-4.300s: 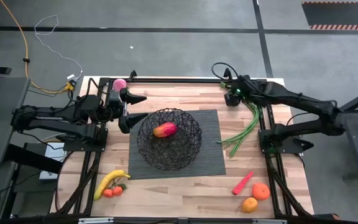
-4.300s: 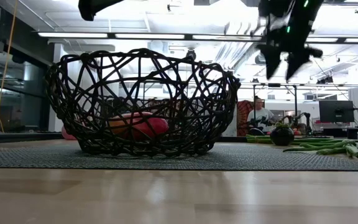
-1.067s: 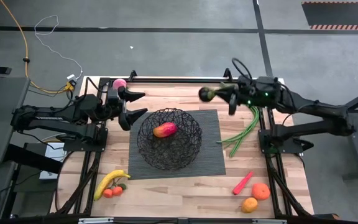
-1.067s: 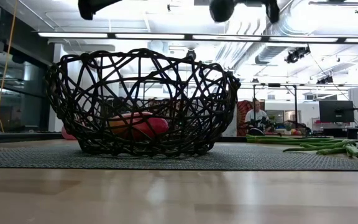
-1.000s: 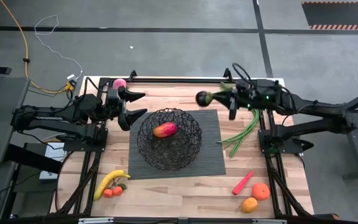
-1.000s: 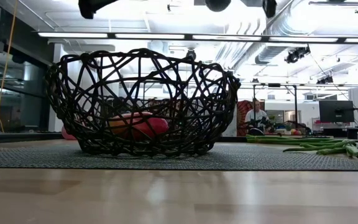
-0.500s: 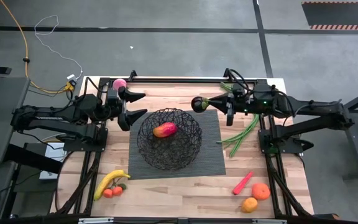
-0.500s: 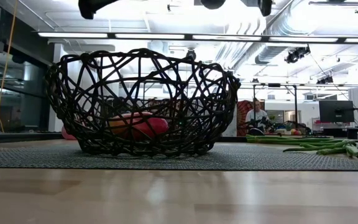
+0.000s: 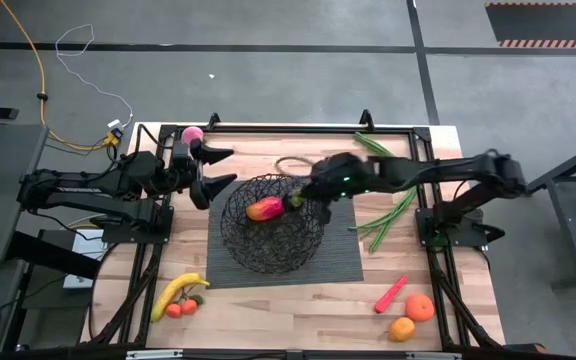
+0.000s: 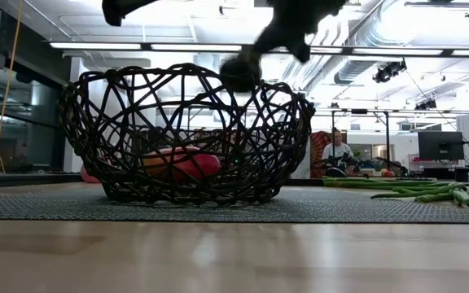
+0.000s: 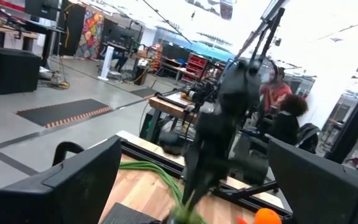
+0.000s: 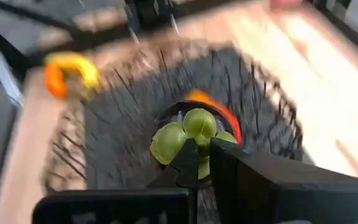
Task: Build produce basket
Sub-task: Put the purple mangosteen into the black mesh basket, then put the green beans into the black mesh basket
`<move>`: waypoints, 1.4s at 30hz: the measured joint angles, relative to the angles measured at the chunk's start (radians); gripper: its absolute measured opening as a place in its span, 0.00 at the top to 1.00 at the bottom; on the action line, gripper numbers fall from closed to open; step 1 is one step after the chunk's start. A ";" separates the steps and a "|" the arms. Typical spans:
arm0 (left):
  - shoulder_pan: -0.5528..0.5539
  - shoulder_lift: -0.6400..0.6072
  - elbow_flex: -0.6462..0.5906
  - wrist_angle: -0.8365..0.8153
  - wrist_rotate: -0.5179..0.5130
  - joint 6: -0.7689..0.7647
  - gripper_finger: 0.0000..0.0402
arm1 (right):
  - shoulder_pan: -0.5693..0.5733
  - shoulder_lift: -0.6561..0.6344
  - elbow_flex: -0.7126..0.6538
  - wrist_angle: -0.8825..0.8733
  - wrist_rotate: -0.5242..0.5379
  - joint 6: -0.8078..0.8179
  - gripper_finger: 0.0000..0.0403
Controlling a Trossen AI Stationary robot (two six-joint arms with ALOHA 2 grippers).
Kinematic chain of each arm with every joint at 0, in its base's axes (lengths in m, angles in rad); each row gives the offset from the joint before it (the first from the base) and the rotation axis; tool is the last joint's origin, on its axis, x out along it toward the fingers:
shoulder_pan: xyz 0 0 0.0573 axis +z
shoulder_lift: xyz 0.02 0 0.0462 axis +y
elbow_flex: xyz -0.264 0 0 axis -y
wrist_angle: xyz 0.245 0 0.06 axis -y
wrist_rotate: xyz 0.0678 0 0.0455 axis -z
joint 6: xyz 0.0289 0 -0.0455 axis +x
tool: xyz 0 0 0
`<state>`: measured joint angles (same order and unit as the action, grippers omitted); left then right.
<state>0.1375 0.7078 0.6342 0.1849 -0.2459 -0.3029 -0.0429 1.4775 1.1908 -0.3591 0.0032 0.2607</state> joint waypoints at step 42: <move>0.000 0.000 0.000 0.000 -0.004 0.000 0.03 | -0.024 0.192 0.044 -0.035 0.178 0.056 0.46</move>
<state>0.1379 0.7078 0.6342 0.1844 -0.2501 -0.3027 -0.0673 1.6700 1.2352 -0.3941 0.1815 0.3171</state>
